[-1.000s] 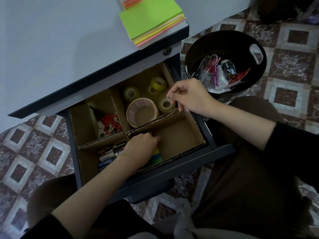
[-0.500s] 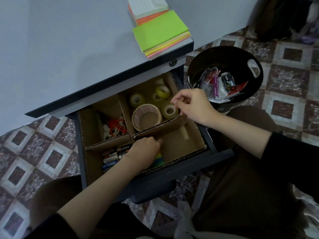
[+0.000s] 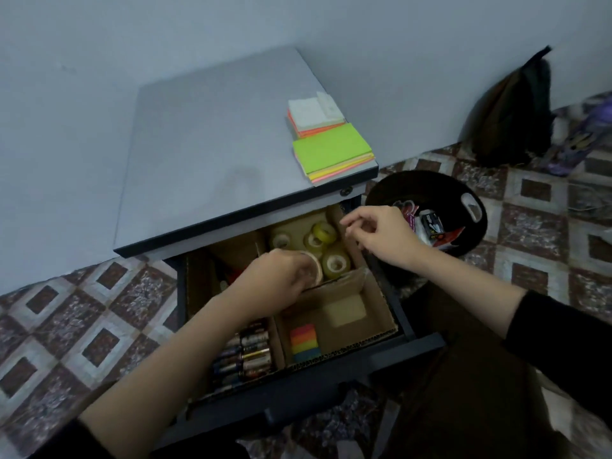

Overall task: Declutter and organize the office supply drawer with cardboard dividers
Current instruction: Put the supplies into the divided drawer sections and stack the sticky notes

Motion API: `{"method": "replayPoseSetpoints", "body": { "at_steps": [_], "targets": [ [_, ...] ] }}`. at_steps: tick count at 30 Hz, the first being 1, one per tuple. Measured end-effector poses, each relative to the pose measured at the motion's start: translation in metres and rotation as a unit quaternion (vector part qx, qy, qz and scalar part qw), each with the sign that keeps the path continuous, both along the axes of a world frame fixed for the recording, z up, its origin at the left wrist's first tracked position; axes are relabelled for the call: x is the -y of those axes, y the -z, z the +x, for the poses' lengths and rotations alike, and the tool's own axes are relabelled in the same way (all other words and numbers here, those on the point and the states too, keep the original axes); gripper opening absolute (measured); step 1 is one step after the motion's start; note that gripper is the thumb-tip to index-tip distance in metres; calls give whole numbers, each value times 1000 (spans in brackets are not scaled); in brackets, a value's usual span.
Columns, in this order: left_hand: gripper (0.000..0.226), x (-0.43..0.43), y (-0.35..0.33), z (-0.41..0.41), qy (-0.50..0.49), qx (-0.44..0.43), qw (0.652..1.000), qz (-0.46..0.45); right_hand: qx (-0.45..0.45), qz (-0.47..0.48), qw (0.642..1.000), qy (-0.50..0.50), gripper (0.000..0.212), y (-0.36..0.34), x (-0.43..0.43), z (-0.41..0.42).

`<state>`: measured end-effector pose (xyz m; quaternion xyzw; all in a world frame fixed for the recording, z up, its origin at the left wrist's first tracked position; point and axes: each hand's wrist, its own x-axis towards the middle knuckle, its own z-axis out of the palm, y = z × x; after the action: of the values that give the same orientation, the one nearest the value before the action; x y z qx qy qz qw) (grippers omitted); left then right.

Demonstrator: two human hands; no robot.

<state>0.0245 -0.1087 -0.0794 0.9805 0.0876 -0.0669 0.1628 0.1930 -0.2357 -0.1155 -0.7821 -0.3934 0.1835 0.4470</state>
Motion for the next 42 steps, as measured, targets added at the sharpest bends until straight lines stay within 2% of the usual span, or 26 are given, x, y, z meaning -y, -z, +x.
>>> {"method": "replayPoseSetpoints", "body": {
  "at_steps": [3, 6, 8, 13, 21, 24, 32, 42],
  "targets": [
    [16, -16, -29, 17, -46, 110, 993, -19, 33, 20, 999, 25, 8, -26, -11, 16],
    [33, -35, -51, 40, -103, 199, 974, -15, 67, 48, 996, 41, 7, -57, -25, 34],
    [45, -44, -60, 58, -121, 213, 970, -10, 108, 48, 991, 58, 10, -77, -33, 49],
    [61, -63, -64, 98, -115, 135, 984, 27, 173, -17, 982, 79, 10, -100, -47, 84],
    [70, -56, -58, 134, -61, 66, 996, 24, 145, -75, 982, 94, 15, -90, -43, 108],
    [66, -56, -60, 144, -74, 59, 995, 22, 143, -92, 980, 99, 17, -87, -38, 112],
    [77, -59, -60, 153, -86, 47, 994, 43, 132, -83, 984, 90, 13, -82, -26, 114],
    [95, -65, -65, 156, -74, 41, 996, -10, 131, -82, 983, 96, 14, -87, -14, 116]
  ]
}}
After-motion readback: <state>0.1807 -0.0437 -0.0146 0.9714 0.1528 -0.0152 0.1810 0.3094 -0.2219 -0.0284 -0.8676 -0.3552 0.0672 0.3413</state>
